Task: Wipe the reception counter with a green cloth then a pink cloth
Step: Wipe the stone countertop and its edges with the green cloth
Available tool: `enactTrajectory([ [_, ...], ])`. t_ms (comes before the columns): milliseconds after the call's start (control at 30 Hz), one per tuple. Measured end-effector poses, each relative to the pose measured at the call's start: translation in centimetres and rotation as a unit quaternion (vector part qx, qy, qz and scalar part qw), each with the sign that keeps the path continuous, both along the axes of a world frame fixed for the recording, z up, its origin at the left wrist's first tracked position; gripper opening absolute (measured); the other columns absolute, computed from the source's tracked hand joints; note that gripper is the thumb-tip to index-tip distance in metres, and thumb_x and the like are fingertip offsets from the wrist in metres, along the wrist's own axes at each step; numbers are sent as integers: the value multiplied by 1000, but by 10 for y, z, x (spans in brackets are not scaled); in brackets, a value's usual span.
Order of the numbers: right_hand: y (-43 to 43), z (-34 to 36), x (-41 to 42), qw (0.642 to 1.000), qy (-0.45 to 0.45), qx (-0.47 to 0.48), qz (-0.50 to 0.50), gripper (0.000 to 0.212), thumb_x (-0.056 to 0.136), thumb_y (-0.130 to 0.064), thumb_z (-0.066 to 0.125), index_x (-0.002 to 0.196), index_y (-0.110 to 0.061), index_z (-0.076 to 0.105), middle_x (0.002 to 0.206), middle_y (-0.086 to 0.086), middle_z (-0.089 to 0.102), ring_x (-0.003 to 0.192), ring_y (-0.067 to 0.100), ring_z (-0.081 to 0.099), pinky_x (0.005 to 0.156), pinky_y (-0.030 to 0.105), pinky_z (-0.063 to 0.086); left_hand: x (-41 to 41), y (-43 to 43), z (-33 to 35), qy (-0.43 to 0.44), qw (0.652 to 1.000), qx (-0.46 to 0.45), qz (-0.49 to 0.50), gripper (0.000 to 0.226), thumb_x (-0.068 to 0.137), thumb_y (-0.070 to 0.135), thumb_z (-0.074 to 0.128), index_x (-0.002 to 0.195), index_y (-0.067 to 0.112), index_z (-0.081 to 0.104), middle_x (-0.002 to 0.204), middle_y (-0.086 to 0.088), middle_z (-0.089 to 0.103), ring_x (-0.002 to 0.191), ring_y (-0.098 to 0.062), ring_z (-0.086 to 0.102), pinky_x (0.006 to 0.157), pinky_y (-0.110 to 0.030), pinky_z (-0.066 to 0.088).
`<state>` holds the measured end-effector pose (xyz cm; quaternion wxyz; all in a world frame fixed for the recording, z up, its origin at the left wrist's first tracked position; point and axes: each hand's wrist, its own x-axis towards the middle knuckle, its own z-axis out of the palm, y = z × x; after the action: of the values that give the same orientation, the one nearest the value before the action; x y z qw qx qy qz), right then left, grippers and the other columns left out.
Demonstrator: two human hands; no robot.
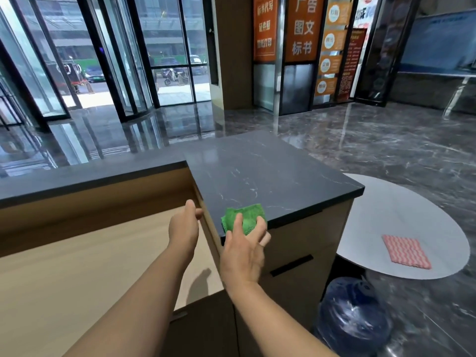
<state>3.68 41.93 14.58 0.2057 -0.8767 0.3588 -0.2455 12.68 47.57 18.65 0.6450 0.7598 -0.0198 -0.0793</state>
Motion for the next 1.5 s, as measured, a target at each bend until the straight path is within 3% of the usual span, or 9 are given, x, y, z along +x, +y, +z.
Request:
enactTrajectory([
  [100, 12, 2, -1, 995, 34, -86, 35, 56, 70, -34, 84, 121, -21, 65, 121, 18, 52, 94, 31, 56, 53, 33, 54, -2, 19, -8, 48, 999, -15, -10, 41, 99, 36, 34, 82, 16, 66, 108, -10, 67, 102, -24, 58, 85, -32, 37],
  [233, 13, 7, 2, 961, 143, -218, 89, 60, 50, -24, 88, 108, -16, 72, 96, 15, 63, 76, 30, 57, 55, 36, 48, -10, 29, -9, 119, 990, -62, -37, 40, 101, 35, 35, 94, 11, 66, 98, -6, 65, 94, -18, 60, 79, -32, 41],
  [333, 18, 29, 10, 909, 228, -327, 123, 33, 69, -28, 74, 100, -18, 70, 96, 8, 59, 84, 26, 53, 65, 33, 40, -12, 32, -12, 133, 987, -74, -45, 30, 97, 28, 42, 93, 13, 67, 101, -5, 67, 92, -17, 60, 77, -32, 44],
  [433, 20, 33, 25, 857, 264, -391, 207, 34, 96, -21, 46, 125, -6, 55, 120, 16, 42, 108, 32, 41, 84, 38, 35, -11, 33, -12, 133, 986, -91, -31, 31, 94, 26, 45, 94, 10, 71, 102, -7, 71, 90, -18, 63, 84, -34, 51],
  [600, 23, 45, 55, 824, 332, -406, 215, 35, 100, -28, 39, 128, -12, 53, 125, 13, 38, 114, 30, 37, 92, 38, 36, -3, 34, -5, 231, 957, -162, -74, 43, 104, 31, 35, 80, 5, 59, 40, 2, 54, 30, -5, 48, 33, -11, 36],
  [700, 19, 54, 77, 810, 364, -389, 246, 35, 102, -28, 37, 132, -20, 53, 127, 10, 40, 114, 28, 38, 90, 34, 35, 16, 30, -9, 278, 935, -206, -76, 51, 104, 39, 31, 91, 1, 64, 64, -10, 70, 58, -16, 67, 52, -20, 53],
  [833, 13, 61, 110, 796, 411, -368, 246, 39, 102, -29, 39, 138, -19, 50, 129, 11, 40, 115, 27, 40, 93, 34, 41, 34, 21, -12, 327, 914, -231, -65, 56, 101, 49, 31, 108, 7, 67, 101, -16, 72, 97, -31, 67, 74, -37, 55],
  [1233, 15, 56, 132, 811, 372, -377, 249, 34, 99, -20, 44, 129, -5, 40, 118, 17, 43, 102, 29, 48, 83, 36, 48, 58, 10, -18, 308, 904, -296, -16, 53, 99, 51, 36, 103, 9, 67, 92, -13, 73, 87, -28, 67, 63, -34, 50],
  [1500, -5, 61, 169, 851, 278, -347, 279, 28, 100, -18, 44, 124, -4, 44, 118, 16, 44, 106, 28, 49, 81, 31, 43, 89, 3, -17, 305, 885, -350, -31, 65, 98, 60, 23, 104, 13, 69, 103, -14, 73, 102, -29, 65, 82, -39, 53],
])
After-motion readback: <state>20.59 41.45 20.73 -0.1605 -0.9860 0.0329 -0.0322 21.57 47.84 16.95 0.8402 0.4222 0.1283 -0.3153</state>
